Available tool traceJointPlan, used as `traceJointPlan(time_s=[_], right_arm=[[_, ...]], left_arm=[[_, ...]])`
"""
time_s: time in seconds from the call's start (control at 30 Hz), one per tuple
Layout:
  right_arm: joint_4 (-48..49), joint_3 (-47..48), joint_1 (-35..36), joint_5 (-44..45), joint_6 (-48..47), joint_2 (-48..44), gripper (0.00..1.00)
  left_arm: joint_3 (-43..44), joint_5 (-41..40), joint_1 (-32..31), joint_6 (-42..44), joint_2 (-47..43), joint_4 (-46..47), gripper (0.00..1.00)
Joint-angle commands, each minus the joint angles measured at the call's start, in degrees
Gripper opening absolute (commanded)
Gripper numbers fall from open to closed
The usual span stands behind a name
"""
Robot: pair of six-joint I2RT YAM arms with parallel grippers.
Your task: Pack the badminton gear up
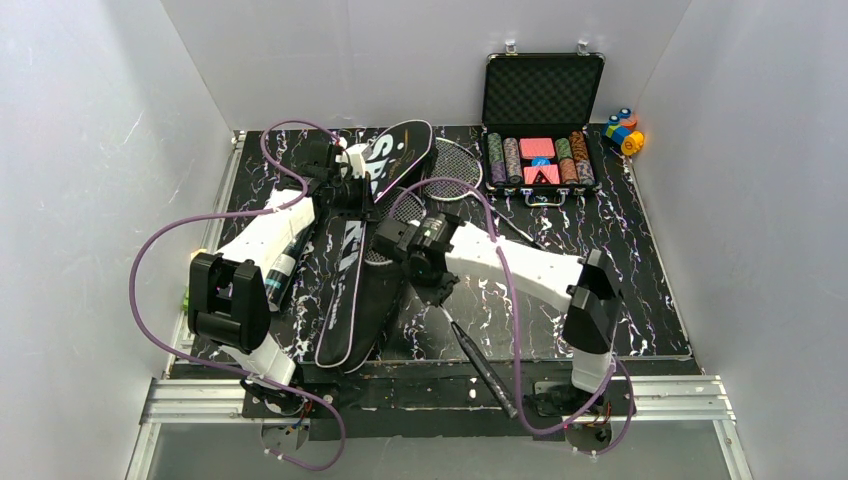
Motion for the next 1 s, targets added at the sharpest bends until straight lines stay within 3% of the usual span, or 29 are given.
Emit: traceJointPlan(time_s=[0.0, 0.47, 0.67, 0.97], right_arm=[[4.8, 6.1, -4.1, 2.1, -3.1, 2.6, 0.01], [4.7, 30.6, -10.3, 1.0, -4.8, 18.5, 0.01], [9.9, 28.9, -12.3, -2.2, -1.8, 18.7, 0.01], [23.2, 18.4, -15.3, -7.8, 6.5, 13.5, 0.01]], left_arm=[[-0.2, 6.4, -0.4, -1.8, -3.5, 1.4, 0.00], [-1.3, 11.7, -0.4, -1.8, -5.6, 1.5, 0.00], [-1.6, 13.7, -0.4, -0.8, -6.6, 0.6, 0.00], [-2.0, 15.9, -0.3, -0.4, -7.3, 0.2, 0.00]])
